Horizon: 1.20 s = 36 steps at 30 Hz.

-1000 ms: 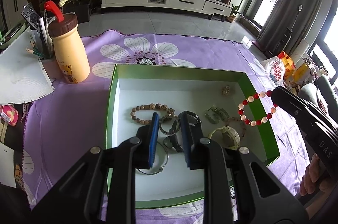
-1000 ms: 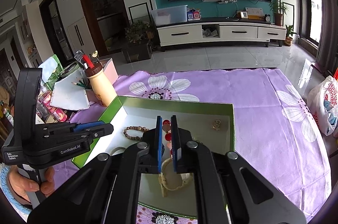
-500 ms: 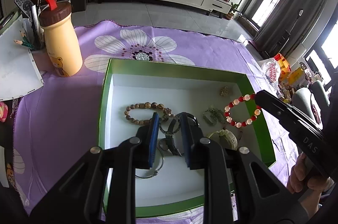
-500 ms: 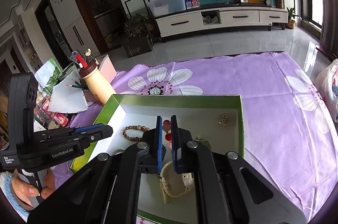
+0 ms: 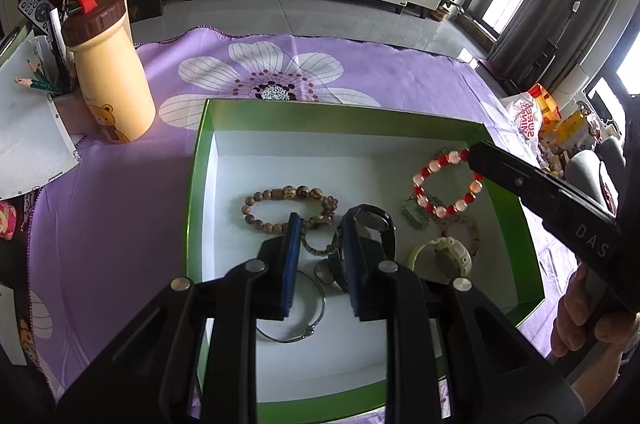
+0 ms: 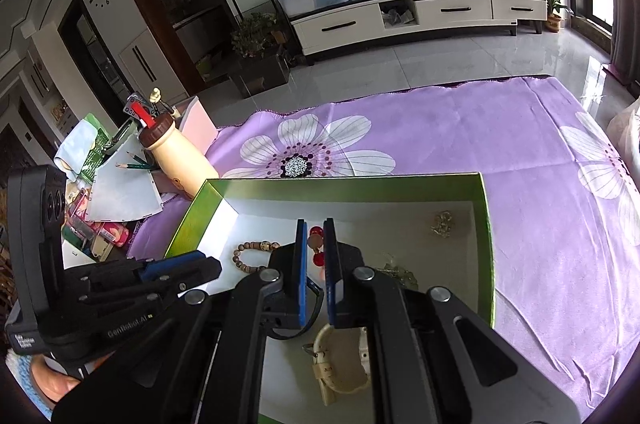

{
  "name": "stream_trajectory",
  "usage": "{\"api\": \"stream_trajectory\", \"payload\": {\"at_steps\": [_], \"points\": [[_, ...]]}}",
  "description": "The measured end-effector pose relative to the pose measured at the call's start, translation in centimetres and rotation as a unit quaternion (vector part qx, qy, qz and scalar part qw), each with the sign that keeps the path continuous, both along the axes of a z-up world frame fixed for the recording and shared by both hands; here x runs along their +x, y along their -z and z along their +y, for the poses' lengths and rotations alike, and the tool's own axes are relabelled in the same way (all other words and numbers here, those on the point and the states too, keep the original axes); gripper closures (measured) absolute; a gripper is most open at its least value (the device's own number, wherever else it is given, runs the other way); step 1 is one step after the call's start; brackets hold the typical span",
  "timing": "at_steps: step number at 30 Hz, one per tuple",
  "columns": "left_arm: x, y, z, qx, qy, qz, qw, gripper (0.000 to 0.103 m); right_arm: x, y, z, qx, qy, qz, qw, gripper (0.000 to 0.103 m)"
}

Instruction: Organize jewelry

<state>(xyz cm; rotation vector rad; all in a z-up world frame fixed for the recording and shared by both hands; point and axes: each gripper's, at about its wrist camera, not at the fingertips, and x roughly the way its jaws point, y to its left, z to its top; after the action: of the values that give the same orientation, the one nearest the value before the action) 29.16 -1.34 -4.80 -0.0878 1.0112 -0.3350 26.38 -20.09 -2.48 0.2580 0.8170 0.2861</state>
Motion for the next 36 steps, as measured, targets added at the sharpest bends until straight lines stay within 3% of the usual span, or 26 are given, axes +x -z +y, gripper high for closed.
{"api": "stream_trajectory", "payload": {"at_steps": [11,36], "points": [[0.6,1.3,-1.1,0.037,0.012,0.013,0.9992,0.082,1.5,1.2,1.0,-0.002,-0.005,0.021,1.0,0.096],[1.3,2.8,-1.9,0.075,0.011,0.024,0.9968,0.082,2.7,2.7,0.8,-0.007,0.0,0.051,0.999,0.096]]}}
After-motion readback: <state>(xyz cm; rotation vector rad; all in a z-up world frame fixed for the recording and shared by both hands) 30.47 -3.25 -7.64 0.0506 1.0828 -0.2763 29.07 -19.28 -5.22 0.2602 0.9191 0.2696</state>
